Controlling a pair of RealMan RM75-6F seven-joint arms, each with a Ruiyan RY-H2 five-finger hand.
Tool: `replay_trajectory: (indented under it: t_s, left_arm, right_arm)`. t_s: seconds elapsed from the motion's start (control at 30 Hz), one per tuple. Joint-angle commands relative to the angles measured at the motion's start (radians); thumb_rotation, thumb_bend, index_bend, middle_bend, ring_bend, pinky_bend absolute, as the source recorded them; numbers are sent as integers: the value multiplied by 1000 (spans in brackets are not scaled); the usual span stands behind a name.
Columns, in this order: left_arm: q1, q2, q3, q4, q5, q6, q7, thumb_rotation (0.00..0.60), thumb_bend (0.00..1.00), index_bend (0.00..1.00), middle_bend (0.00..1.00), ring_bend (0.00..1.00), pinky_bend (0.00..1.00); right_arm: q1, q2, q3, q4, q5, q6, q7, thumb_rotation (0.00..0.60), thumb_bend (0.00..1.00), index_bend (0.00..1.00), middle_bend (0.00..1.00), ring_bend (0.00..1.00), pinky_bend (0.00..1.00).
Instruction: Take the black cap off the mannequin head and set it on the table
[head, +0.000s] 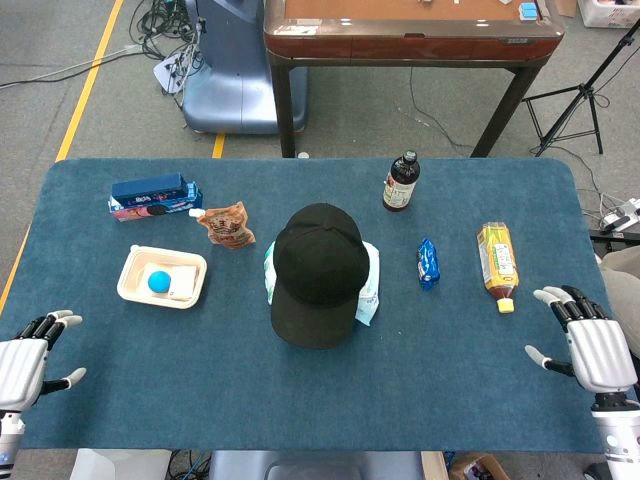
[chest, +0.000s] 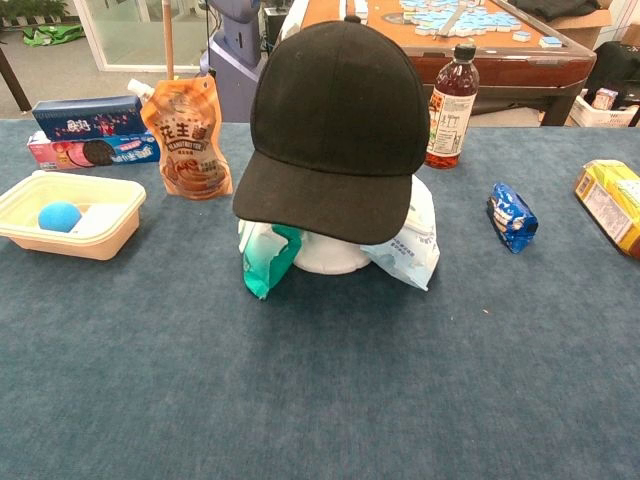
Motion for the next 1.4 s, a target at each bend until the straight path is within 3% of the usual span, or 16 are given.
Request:
replay_trajectory:
  t_s: [0.03, 0.23, 0.4, 0.63, 0.77, 0.97, 1.13, 1.4]
  left_arm:
    - [2, 1, -1, -1, 0, 5, -4, 600, 57, 289, 249, 250, 432]
    - [9, 3, -4, -2, -10, 12, -5, 600, 57, 292, 251, 251, 432]
    - [17, 3, -4, -4, -17, 20, -4, 600, 57, 292, 251, 250, 432]
    - [23, 4, 0, -5, -8, 27, -5, 600, 57, 293, 251, 251, 432]
    - [21, 1, 2, -3, -16, 14, 1, 600, 57, 293, 252, 251, 432]
    - [18, -2, 4, -1, -17, 5, 6, 600, 57, 294, 252, 252, 432]
    - [19, 1, 2, 1, -19, 4, -4, 600, 57, 294, 252, 252, 432]
    - [23, 4, 0, 1, -25, 6, -12, 600, 57, 294, 252, 252, 432]
  right_arm:
    - [6, -3, 0, 1, 4, -12, -8, 600, 0, 237, 234, 159, 288]
    - [27, -7, 6, 3, 9, -41, -13, 600, 0, 237, 234, 159, 288]
    - [23, -36, 11, 19, -47, 23, 3, 600, 0, 244, 276, 188, 326]
    - [41, -96, 4, 67, -193, 117, -24, 600, 0, 316, 503, 421, 666]
    - [77, -110, 2, 49, -260, 106, -80, 600, 0, 317, 660, 577, 786]
    - [142, -158, 12, 29, -344, 75, -155, 600, 0, 344, 827, 733, 907]
    - [194, -201, 9, 11, -398, 22, -220, 600, 0, 380, 916, 814, 959]
    - [266, -270, 7, -19, -418, -90, -311, 600, 0, 380, 945, 841, 964]
